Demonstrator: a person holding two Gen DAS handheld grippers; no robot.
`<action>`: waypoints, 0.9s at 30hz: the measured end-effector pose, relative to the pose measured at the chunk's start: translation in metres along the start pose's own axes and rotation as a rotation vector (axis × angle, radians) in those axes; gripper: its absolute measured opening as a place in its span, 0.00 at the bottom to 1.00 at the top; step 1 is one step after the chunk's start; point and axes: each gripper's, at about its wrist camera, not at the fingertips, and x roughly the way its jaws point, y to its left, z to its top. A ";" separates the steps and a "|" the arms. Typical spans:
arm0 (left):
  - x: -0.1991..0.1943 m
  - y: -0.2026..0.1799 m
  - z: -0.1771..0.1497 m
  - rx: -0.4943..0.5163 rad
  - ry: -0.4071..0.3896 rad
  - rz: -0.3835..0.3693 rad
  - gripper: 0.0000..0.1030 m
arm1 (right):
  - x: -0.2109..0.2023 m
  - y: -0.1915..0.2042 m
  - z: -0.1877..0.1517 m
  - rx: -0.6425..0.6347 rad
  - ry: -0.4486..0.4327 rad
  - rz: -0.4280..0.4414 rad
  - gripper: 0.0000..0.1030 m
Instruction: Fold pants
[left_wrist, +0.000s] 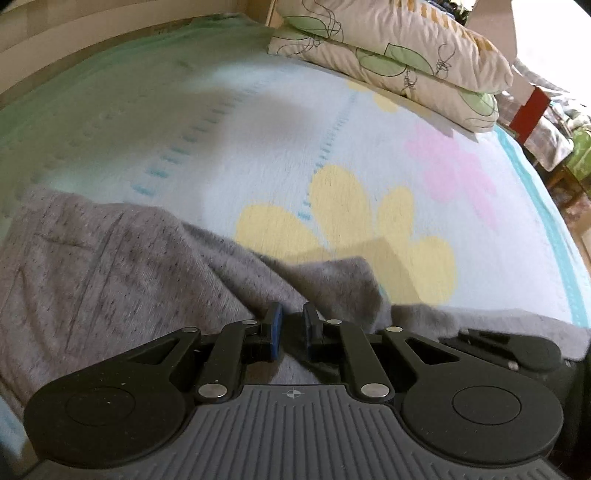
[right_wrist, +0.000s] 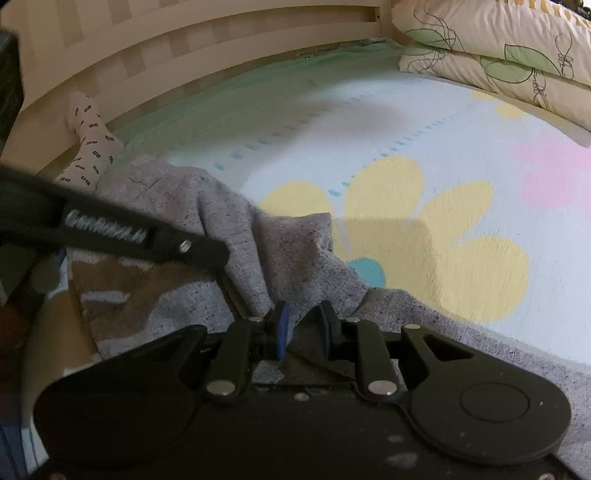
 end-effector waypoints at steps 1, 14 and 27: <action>0.003 0.001 0.000 -0.002 0.001 -0.007 0.11 | 0.000 0.002 0.000 -0.006 -0.004 -0.007 0.21; 0.014 0.022 -0.025 -0.022 0.034 -0.031 0.12 | -0.028 -0.016 0.020 0.044 -0.108 -0.005 0.22; 0.011 0.020 -0.027 -0.016 0.020 -0.038 0.12 | 0.014 -0.022 0.060 0.071 0.049 0.205 0.26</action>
